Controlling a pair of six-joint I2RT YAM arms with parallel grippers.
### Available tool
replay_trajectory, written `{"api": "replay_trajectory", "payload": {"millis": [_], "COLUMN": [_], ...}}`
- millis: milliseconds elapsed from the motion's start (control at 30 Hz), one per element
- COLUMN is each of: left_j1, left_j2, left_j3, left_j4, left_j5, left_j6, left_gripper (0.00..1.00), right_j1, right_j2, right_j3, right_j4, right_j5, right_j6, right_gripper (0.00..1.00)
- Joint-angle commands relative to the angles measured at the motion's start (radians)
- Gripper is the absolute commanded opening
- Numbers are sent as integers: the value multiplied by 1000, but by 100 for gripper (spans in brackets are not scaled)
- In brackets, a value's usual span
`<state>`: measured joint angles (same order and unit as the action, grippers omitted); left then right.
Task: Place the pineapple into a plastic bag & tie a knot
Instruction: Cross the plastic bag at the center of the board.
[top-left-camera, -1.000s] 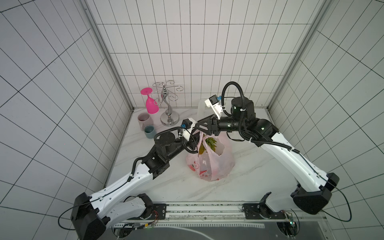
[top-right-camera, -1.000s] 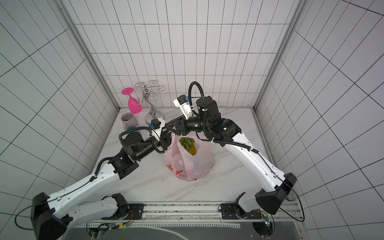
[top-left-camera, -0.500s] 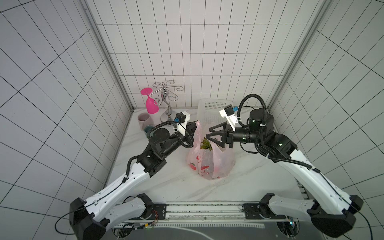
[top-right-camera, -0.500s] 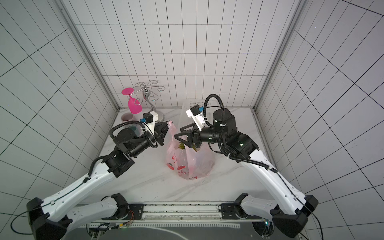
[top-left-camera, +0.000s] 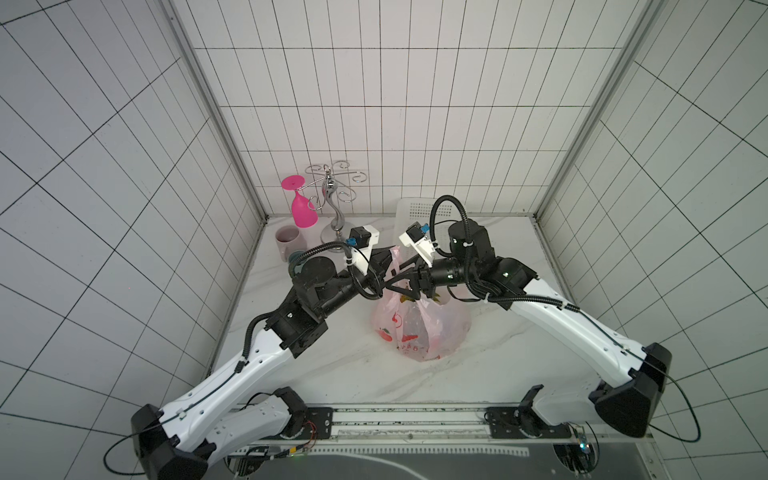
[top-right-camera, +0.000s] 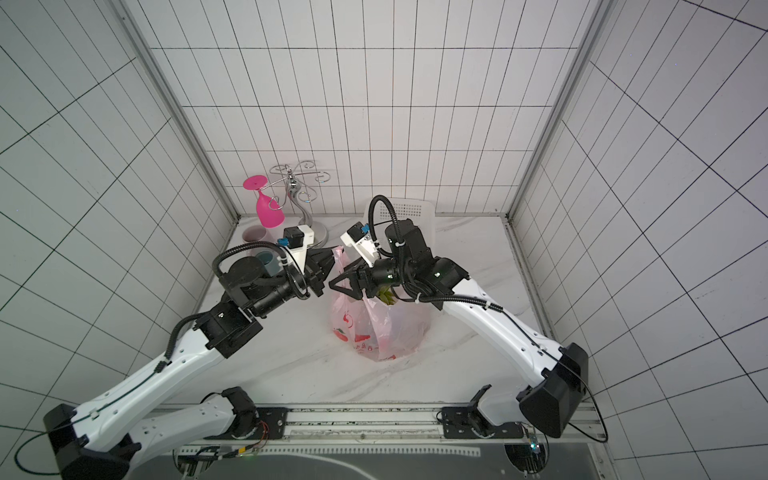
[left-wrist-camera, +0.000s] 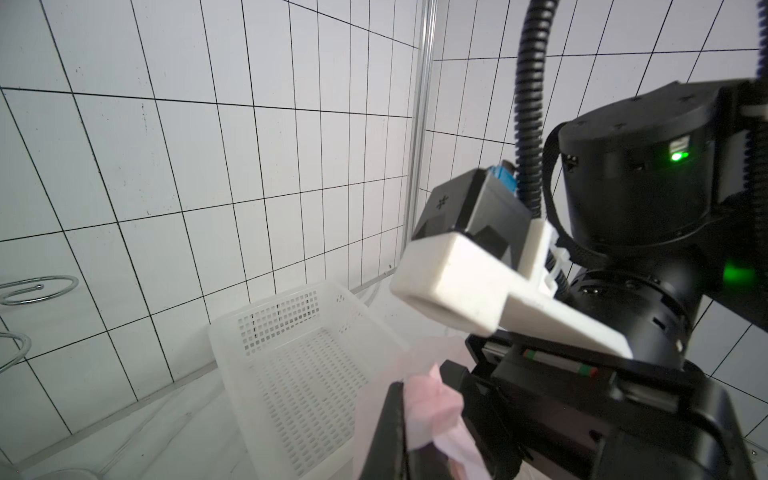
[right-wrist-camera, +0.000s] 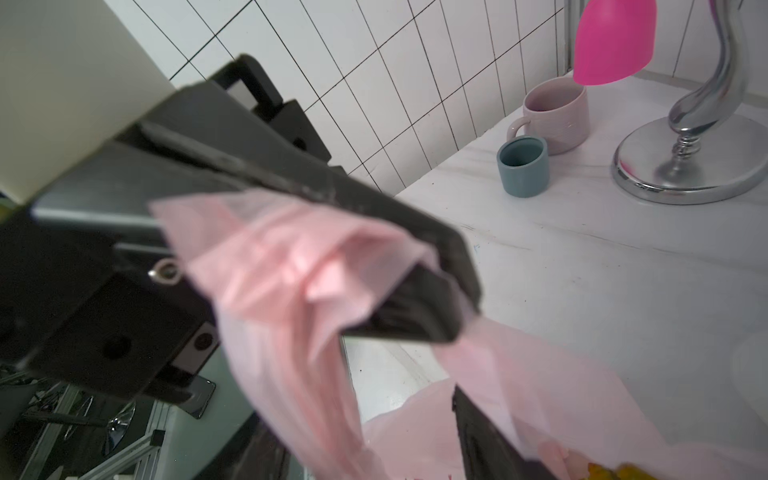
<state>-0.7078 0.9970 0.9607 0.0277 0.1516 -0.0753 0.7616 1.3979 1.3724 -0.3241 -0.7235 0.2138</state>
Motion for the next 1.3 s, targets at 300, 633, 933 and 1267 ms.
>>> {"api": "replay_trajectory", "payload": {"millis": [300, 633, 933, 1267], "left_j1": [79, 269, 85, -90], "left_j2": [-68, -196, -176, -25], "left_j3": [33, -47, -107, -116], "left_j4": [-91, -79, 85, 175], "left_j5": [1, 251, 266, 62], "left_j6": [-51, -123, 50, 239], "left_gripper": [67, 75, 85, 98], "right_j1": [13, -70, -121, -149], "right_j2": [-38, -25, 72, 63], "right_j3": [73, 273, 495, 486], "right_j4": [270, -42, -392, -396], "right_j5": [-144, 10, -53, -95], "right_j6": [81, 14, -88, -79], "right_gripper": [33, 11, 0, 0]}}
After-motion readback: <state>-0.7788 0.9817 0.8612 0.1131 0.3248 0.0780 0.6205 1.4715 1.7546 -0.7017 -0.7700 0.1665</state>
